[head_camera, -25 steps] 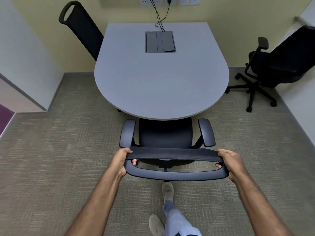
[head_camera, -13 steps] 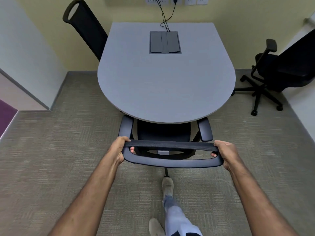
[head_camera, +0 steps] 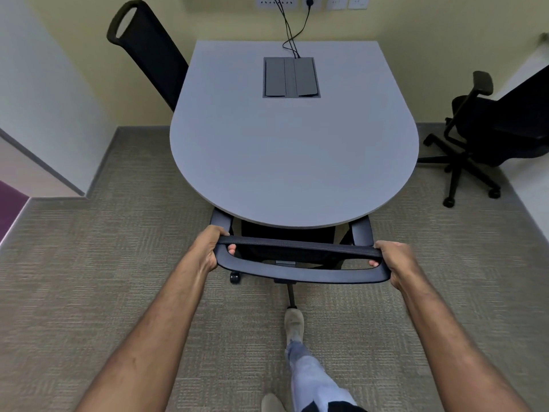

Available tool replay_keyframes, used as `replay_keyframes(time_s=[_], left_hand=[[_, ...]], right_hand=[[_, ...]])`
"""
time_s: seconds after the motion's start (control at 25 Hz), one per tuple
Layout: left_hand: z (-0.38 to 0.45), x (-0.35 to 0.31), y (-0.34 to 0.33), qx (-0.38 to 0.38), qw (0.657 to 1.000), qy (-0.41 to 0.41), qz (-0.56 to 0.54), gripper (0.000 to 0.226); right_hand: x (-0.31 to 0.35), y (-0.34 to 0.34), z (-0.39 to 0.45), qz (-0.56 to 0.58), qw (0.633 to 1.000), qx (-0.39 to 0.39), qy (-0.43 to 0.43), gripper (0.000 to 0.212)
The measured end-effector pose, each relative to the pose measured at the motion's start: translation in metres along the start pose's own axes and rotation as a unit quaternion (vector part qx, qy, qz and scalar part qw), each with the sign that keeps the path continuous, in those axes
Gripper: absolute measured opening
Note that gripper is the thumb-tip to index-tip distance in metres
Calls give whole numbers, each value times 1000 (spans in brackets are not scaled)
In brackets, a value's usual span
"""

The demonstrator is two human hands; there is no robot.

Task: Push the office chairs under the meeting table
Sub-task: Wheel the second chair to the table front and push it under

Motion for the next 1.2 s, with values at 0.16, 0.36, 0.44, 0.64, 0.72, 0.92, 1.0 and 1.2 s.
replay_keyframes(time_s=[0.16, 0.36, 0.44, 0.64, 0.72, 0.92, 1.0, 1.2], left_hand=[[4, -4, -3, 1, 1000, 1, 3, 16], [1, -7, -3, 3, 1000, 0, 5, 15], [1, -9, -2, 0, 1000, 1, 3, 14], [2, -11, 6, -6, 1000, 7, 3, 14], [4, -12, 7, -8, 1000, 4, 14, 13], [6, -8, 2, 1, 1000, 1, 26, 9], [7, -5, 1, 8, 1000, 9, 23, 7], [-1, 1, 2, 11, 1000, 8, 15, 14]], right_hand=[[-4, 0, 10, -19, 1000, -3, -10, 8], [1, -2, 13, -17, 1000, -11, -15, 7], [4, -2, 13, -14, 1000, -23, -15, 7], [7, -16, 8, 3, 1000, -21, -18, 6], [7, -16, 6, 6, 999, -23, -23, 6], [10, -13, 6, 5, 1000, -17, -24, 6], [12, -11, 6, 11, 1000, -19, -21, 6], [9, -12, -3, 2, 1000, -1, -22, 12]])
Point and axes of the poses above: each hand's wrist, its own z-axis towards the middle knuckle, its own y-axis out of the back of the hand, x = y × z, the point moved 10 cm from there along z, towards the middle knuckle, and after that the axes turned 12 degrees about y, right-handed, at the moved point
